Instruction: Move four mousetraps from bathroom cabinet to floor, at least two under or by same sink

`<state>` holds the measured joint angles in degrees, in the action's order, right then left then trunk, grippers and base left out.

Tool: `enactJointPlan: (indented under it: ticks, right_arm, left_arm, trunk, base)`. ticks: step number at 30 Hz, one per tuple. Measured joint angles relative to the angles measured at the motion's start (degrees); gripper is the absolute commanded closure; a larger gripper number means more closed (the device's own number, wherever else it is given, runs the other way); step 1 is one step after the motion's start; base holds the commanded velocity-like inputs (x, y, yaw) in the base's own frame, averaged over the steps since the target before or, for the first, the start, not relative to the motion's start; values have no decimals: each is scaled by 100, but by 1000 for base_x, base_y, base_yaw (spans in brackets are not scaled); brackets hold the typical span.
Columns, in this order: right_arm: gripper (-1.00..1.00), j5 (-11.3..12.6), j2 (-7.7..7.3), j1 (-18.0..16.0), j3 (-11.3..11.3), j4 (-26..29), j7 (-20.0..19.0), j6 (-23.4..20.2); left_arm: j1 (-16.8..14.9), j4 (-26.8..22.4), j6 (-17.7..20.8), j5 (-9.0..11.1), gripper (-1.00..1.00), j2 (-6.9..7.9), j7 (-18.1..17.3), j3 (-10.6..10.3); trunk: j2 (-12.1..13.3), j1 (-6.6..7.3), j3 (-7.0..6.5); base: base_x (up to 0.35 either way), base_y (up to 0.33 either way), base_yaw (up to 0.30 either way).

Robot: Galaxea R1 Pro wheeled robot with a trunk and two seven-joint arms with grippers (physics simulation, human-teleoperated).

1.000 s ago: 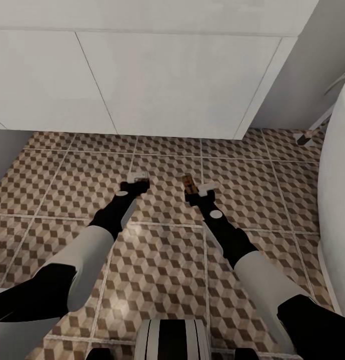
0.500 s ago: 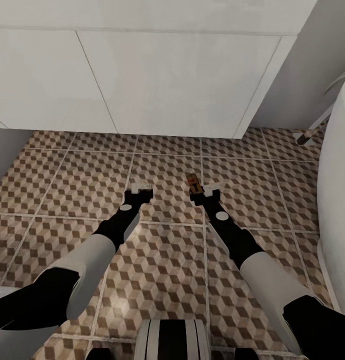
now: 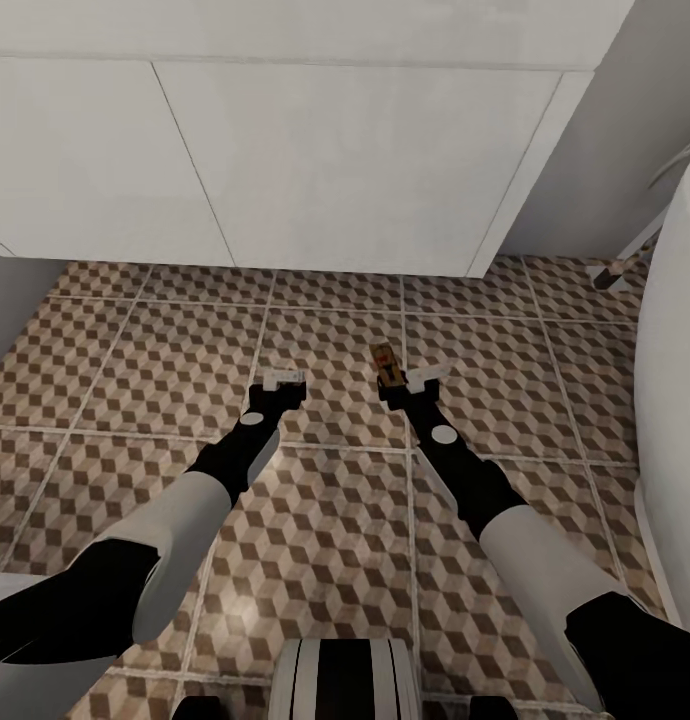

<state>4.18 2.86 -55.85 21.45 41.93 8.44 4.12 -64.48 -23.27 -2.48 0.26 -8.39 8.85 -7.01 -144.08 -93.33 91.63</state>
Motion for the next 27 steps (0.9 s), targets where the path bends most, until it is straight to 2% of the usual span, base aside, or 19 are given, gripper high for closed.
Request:
enactJointPlan:
  ticks: [3, 17, 27]
  right_arm:
    - [100, 1, 7, 1, -1, -60, -5, 4]
    - [100, 1, 8, 0, -2, -208, -10, 12]
    - [100, 1, 17, 0, 0, -217, -10, 12]
  left_arm:
    - [1, -26, 0, 1, 100, 0, 6, 0]
    - [1, -373, 0, 1, 100, -20, 18, -26]
    - [0, -877, 9, 1, 100, -26, 29, -71]
  trunk:
    - [-2, -6, 52]
    - [-21, -42, 459]
    - [-35, -68, 758]
  base:
    - [0, 0, 0]
    - [0, 0, 0]
    - [0, 0, 0]
